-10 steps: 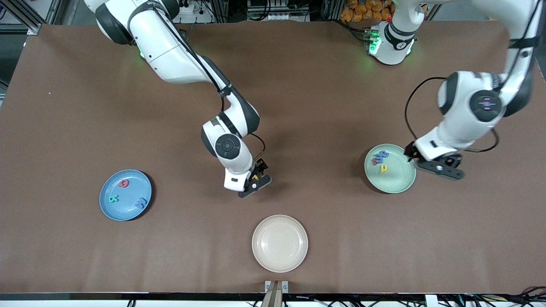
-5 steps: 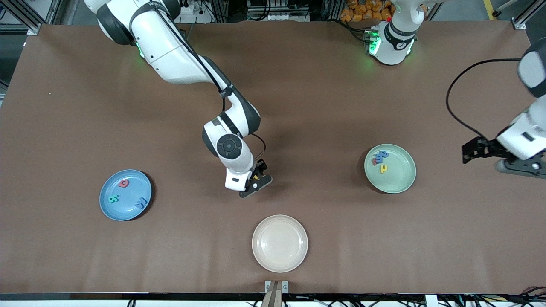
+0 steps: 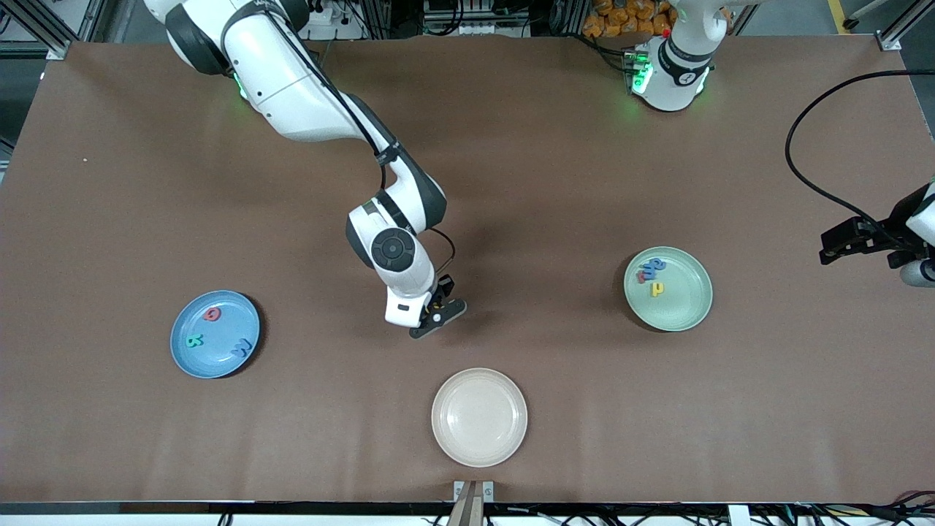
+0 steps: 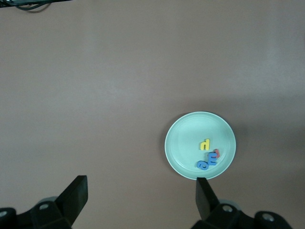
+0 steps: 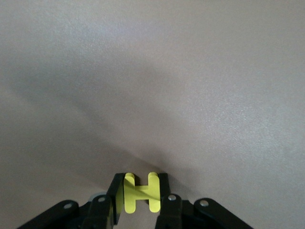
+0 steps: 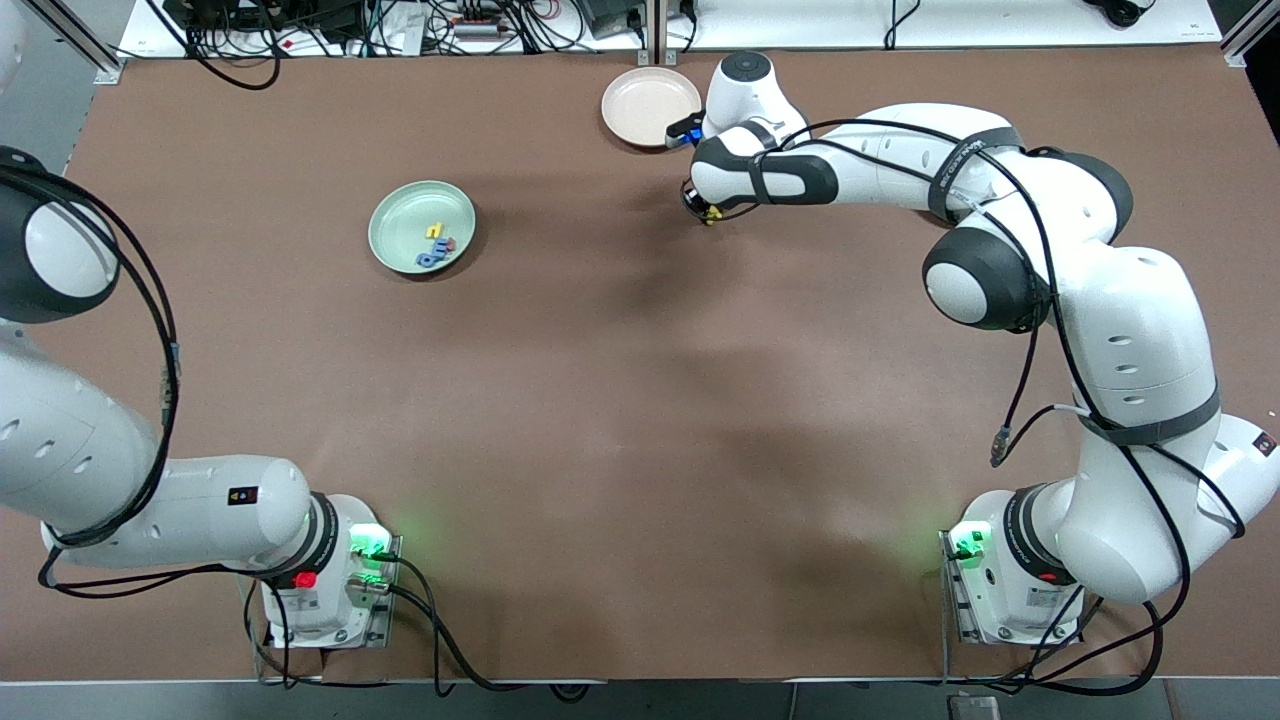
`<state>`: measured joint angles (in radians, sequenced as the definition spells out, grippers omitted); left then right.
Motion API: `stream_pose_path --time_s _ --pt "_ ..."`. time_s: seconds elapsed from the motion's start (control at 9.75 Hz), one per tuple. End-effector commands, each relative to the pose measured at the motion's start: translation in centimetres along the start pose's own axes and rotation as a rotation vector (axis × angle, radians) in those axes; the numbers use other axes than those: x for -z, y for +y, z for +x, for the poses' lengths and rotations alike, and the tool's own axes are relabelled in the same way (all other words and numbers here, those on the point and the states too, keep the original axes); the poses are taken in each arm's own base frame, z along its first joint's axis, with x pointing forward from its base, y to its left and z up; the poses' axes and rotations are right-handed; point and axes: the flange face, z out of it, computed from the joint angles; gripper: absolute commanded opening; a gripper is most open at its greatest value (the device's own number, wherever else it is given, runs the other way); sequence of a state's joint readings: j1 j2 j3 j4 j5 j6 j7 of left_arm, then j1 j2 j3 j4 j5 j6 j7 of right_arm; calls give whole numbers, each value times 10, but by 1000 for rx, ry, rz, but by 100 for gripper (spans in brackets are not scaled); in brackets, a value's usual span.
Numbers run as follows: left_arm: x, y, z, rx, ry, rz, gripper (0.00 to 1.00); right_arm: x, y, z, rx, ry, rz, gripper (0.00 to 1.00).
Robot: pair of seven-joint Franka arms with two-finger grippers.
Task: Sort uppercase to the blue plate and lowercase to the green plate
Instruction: 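Carry the yellow H to the blue plate and open the right gripper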
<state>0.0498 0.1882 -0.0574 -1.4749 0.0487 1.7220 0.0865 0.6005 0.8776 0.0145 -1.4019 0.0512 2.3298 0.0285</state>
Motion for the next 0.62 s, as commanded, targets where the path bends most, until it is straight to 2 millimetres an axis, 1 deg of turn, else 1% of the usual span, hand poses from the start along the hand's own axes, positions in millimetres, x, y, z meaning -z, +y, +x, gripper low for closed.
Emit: stream_pose_path --time_s 0.0,0.1,0.21,0.31,0.41,0.51 --pt "27 11 -2 32 -19 23 100 20 10 2 -10 14 -16 0" --pt "39 10 -5 44 -48 24 100 35 28 3 -28 7 -37 0" --pt "35 12 -12 72 -106 20 100 50 56 3 -56 -2 -67 0" --pt "35 17 -13 72 -118 24 100 65 90 3 -69 3 -111 0" --pt "36 25 -14 87 -120 22 100 76 128 -2 -101 -13 -154 0" --pt "36 29 -13 90 -121 22 100 90 173 -10 -121 -36 -203 0"
